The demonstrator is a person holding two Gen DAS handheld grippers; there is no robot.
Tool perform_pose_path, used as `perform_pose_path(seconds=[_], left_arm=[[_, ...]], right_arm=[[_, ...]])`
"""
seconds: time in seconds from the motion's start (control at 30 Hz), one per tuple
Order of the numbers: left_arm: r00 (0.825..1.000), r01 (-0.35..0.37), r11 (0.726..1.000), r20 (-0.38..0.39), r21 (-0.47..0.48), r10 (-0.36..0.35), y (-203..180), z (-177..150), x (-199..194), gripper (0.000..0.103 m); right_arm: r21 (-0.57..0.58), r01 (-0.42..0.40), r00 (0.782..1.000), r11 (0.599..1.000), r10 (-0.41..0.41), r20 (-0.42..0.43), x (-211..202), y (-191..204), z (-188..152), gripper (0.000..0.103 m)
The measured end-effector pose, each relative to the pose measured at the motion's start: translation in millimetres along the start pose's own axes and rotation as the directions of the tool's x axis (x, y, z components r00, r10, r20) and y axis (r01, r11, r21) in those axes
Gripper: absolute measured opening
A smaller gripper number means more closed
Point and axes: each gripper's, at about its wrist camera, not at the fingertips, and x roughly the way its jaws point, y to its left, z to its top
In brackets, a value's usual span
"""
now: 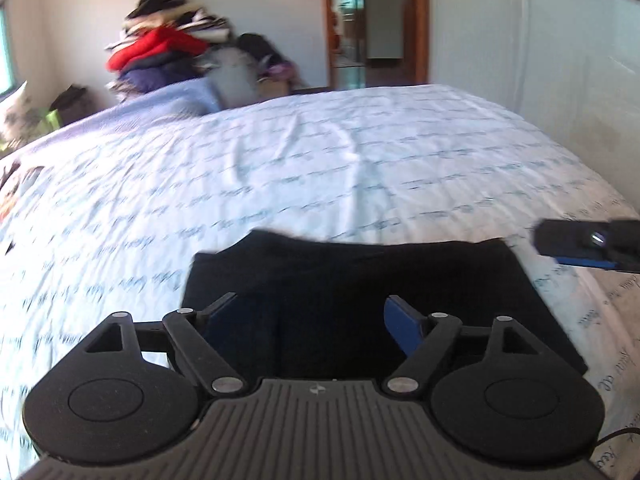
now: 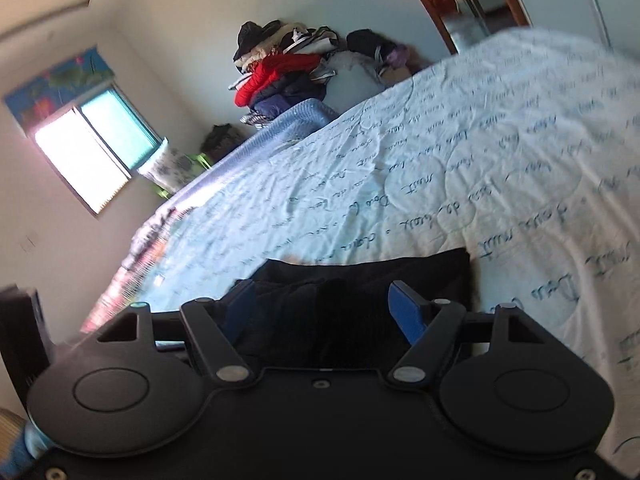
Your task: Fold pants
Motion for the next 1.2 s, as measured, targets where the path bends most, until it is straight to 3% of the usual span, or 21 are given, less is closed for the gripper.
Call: perform_pose_path(seconds=[0.07,0.17,0.23,0.33,0.43,0.5,0.57,0.67,0.73,0.8,0.83,0.87,0.9,0.93,0.97,1.07,1.2], left_arm=[[0.999,-0.032,0.998,-0.018,-0.052,0.031,17.1,-4.5,-0.1,0.085],[0.999,-0.034,0.991,0.035,-0.127,0.039,45.4,-15.4,-14.2,0.09],[0.998,-0.008,0.986,0.063,-0.168,0.019,60.7,-20.1,-23.4,0.101],[0.994,0.057,0.969,0.109,-0.239,-0.031,73.1,-23.0,-31.7,0.101],[0.992,0.061,0.973,0.123,-0.223,-0.034,65.1,-19.0,-31.8,0.101],[0.994,0.041,0.985,0.11,-0.168,-0.022,52.3,-16.2,-27.1,0.101],[0.996,0.025,0.992,0.083,-0.123,-0.014,41.9,-17.5,-19.1,0.101],[0.999,0.032,0.994,0.039,-0.104,-0.028,34.8,-23.2,-4.8,0.101],[0.999,0.031,0.995,0.02,-0.09,-0.03,32.4,-29.4,-0.6,0.101],[0.999,0.036,0.996,0.008,-0.078,-0.036,32.5,-35.6,1.9,0.101],[0.999,0.044,0.996,-0.002,-0.072,-0.044,32.5,-37.4,4.7,0.101],[0.999,0.046,0.997,-0.013,-0.068,-0.047,31.9,-38.4,7.0,0.101],[0.999,0.049,0.997,-0.02,-0.063,-0.051,31.8,-38.9,8.4,0.101],[0.998,0.056,0.997,-0.016,-0.058,-0.057,32.0,-38.9,8.1,0.101],[0.998,0.063,0.996,-0.01,-0.056,-0.064,32.4,-38.7,7.7,0.101],[0.997,0.073,0.996,-0.013,-0.052,-0.074,33.7,-36.9,10.7,0.101],[0.996,0.081,0.995,-0.021,-0.062,-0.082,32.9,-32.0,16.3,0.101]], right_arm=[[-0.057,0.023,1.0,0.998,-0.024,-0.01,1.5,5.3,-4.7,0.076],[-0.083,0.024,0.999,0.996,-0.026,-0.025,-0.6,8.0,-10.4,0.076],[-0.084,0.036,0.999,0.996,-0.039,-0.027,-3.5,6.9,-14.3,0.076],[-0.067,0.034,0.999,0.997,-0.036,-0.039,-3.2,6.5,-15.9,0.076],[-0.079,0.023,0.999,0.997,-0.026,-0.043,0.8,16.2,-17.3,0.076],[-0.054,-0.014,0.999,0.998,0.011,-0.044,5.2,20.2,-16.0,0.076],[0.037,-0.1,0.994,0.994,0.102,-0.05,15.6,20.2,-10.0,0.076],[0.273,-0.271,0.953,0.923,0.297,-0.056,55.1,11.3,0.0,0.08],[0.373,-0.305,0.926,0.876,0.364,-0.098,88.9,10.2,0.2,0.081],[0.402,-0.278,0.906,0.872,0.377,-0.191,121.5,14.1,-7.3,0.081],[0.39,-0.225,0.908,0.893,0.337,-0.247,134.7,13.6,-13.6,0.078],[0.361,-0.179,0.917,0.915,0.288,-0.275,141.9,11.4,-19.1,0.063],[0.329,-0.174,0.928,0.928,0.267,-0.262,142.0,7.8,-21.4,0.053],[0.318,-0.172,0.934,0.932,0.257,-0.249,138.3,4.9,-21.9,0.051],[0.34,-0.167,0.935,0.926,0.257,-0.242,134.2,0.4,-21.8,0.052],[0.362,-0.152,0.95,0.92,0.237,-0.203,111.7,-3.0,-16.9,0.081],[0.327,-0.122,0.972,0.937,0.18,-0.154,82.0,-9.7,-12.7,0.081]])
